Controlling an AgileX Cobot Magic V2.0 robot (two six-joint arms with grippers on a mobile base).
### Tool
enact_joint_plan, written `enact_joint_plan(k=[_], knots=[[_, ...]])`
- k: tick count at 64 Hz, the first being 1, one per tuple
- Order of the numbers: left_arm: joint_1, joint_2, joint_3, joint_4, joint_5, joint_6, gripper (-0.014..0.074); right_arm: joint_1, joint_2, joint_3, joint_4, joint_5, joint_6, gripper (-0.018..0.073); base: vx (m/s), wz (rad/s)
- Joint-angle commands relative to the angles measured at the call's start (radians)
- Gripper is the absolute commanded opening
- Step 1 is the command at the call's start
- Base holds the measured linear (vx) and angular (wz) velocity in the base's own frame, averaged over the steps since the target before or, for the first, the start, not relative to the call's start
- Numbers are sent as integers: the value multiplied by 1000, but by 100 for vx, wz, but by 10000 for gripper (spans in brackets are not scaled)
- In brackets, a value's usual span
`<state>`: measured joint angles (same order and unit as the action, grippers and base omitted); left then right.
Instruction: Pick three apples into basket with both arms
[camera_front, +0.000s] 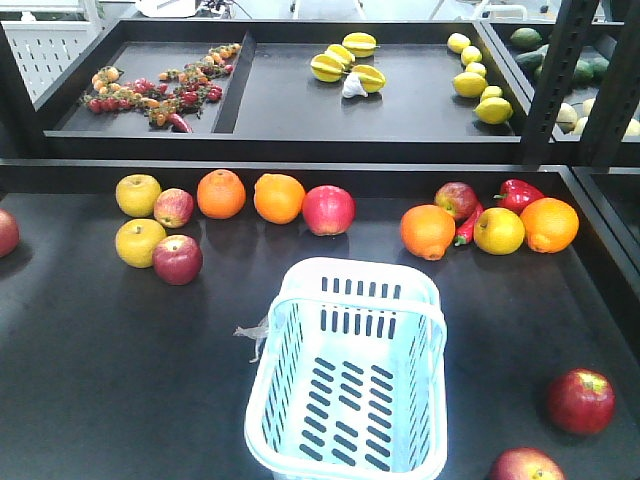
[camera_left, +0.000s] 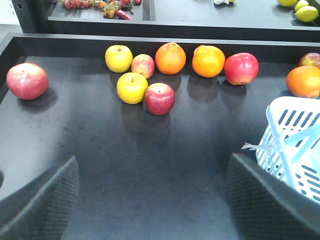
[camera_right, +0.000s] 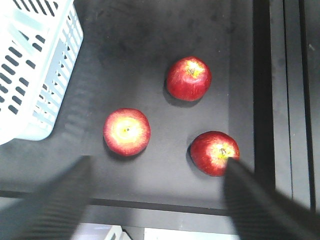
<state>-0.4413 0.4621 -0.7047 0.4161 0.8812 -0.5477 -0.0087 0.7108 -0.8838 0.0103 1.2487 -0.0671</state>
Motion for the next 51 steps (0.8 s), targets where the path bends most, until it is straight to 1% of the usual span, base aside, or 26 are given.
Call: enact_joint_plan(k=[1, 5, 9, 18, 33, 51], knots=[[2, 8, -22, 20, -54, -5, 569, -1, 4, -28, -4, -41, 8, 694, 0, 0], [2, 8, -22, 20, -54, -5, 569, -1, 13, -28, -3, -41, 6, 729, 0, 0], [2, 8, -22, 20, -54, -5, 569, -1, 31, -28, 1, -36, 6, 727, 0, 0], [2, 8, -22, 20, -53, -5, 569, -1, 90, -28, 34, -29, -11, 694, 0, 0], [2, 8, -22, 20, -53, -5, 569, -1, 231, -28, 123, -82, -97, 617, 0, 0], [2, 8, -22, 20, -53, -5, 569, 8, 395, -25, 133, -122, -138, 614, 0, 0]])
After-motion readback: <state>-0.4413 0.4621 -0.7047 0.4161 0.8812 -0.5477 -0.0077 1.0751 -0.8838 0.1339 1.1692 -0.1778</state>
